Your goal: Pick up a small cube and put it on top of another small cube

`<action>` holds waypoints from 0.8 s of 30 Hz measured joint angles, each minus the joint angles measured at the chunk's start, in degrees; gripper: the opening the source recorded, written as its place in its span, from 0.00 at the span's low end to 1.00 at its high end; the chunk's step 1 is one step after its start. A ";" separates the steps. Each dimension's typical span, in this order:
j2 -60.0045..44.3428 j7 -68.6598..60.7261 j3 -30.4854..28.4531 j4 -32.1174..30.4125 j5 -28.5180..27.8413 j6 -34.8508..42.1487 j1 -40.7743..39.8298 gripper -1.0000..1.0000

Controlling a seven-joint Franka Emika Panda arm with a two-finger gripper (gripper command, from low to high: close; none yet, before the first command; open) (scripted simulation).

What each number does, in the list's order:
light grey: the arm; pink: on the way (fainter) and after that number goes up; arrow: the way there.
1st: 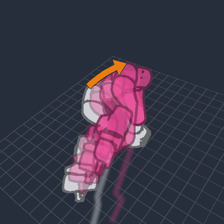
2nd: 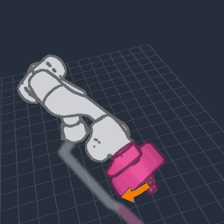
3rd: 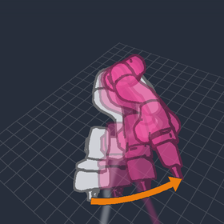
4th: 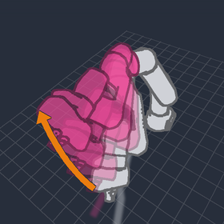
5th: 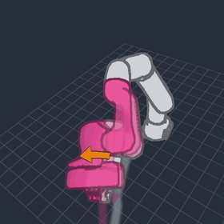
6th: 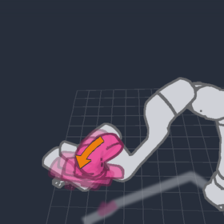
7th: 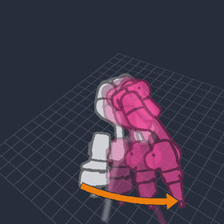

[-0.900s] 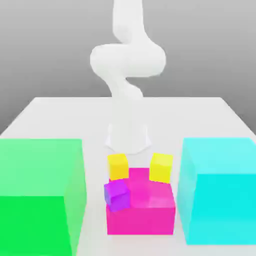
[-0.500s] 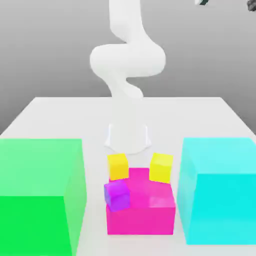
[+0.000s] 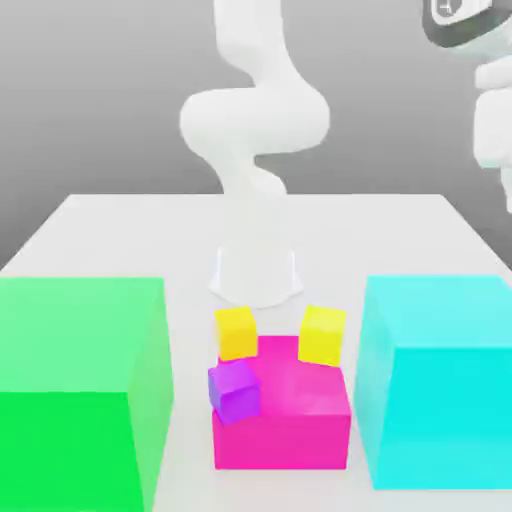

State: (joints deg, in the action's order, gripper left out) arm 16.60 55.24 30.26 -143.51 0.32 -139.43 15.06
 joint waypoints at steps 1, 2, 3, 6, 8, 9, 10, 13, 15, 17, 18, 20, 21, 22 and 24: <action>-1.25 0.35 0.73 -0.57 0.35 -0.49 0.63 0.50; -2.47 0.67 1.47 -1.13 0.73 -0.99 1.25 0.50; -3.68 0.97 2.18 -1.70 1.15 -1.49 1.89 0.50; -7.22 1.59 4.26 -3.41 2.65 -2.98 3.96 0.50; -8.06 3.30 4.88 -4.63 3.80 -4.10 4.47 0.50; -8.01 4.58 4.93 -5.24 4.32 -4.67 4.39 0.50; -7.89 5.96 4.93 -5.86 4.82 -5.26 4.24 0.50; -7.60 10.43 4.89 -7.70 6.19 -7.12 3.57 0.50; -7.61 13.53 4.93 -8.94 7.01 -8.43 3.07 0.50; -7.84 16.71 5.04 -10.19 7.73 -9.81 2.54 0.50; -8.03 18.34 5.11 -10.82 8.03 -10.51 2.28 0.50; -8.56 21.62 5.28 -12.08 8.61 -11.99 1.78 0.50; -8.89 23.34 5.41 -12.72 8.83 -12.75 1.50 0.50; -9.28 25.08 5.51 -13.37 8.99 -13.53 1.27 0.50; -10.18 28.65 5.78 -14.67 9.22 -15.13 0.75 0.50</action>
State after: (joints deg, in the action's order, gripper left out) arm 6.42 83.89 36.04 -158.17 9.54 -154.56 15.81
